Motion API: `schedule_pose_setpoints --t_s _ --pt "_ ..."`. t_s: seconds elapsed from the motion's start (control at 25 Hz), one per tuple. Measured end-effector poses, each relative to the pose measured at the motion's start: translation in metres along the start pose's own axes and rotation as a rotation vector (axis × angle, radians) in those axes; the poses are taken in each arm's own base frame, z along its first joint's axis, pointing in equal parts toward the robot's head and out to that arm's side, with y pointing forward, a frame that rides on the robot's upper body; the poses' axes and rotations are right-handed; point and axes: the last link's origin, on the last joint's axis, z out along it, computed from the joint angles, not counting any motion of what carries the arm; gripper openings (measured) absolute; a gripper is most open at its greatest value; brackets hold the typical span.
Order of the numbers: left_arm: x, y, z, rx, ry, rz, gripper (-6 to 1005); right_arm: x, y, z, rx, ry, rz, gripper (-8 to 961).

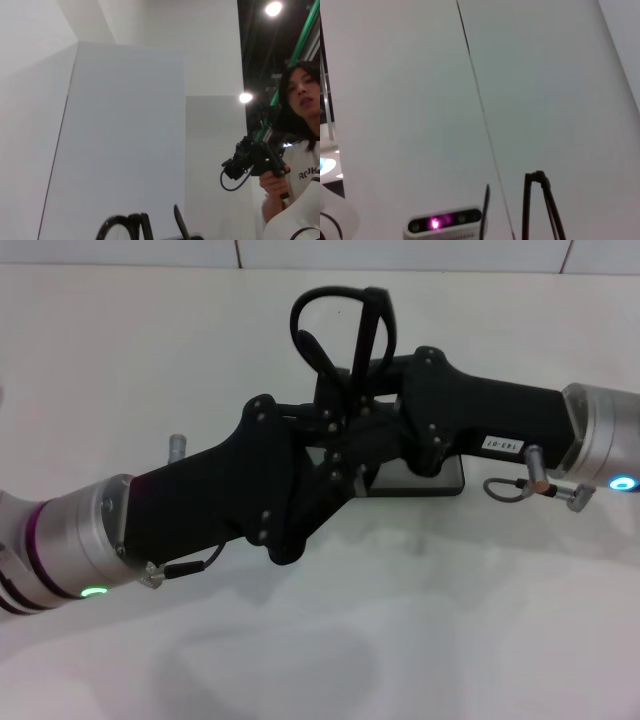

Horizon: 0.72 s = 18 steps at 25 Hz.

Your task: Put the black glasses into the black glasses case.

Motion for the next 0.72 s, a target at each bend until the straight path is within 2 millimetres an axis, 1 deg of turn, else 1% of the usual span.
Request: schedule_pose_setpoints --t_s 0.44,0.72 --pt "-0.0005 -0.0058 -0.0023 0.054 0.011 -0.014 59 0.0026 0.0004 0.0034 -0.004 0.022 -0.004 97" --pt "-0.0017 -0.0061 -0.0034 0.064 0.007 -0.019 59 0.0031 0.0013 0.005 -0.013 0.027 -0.005 97"
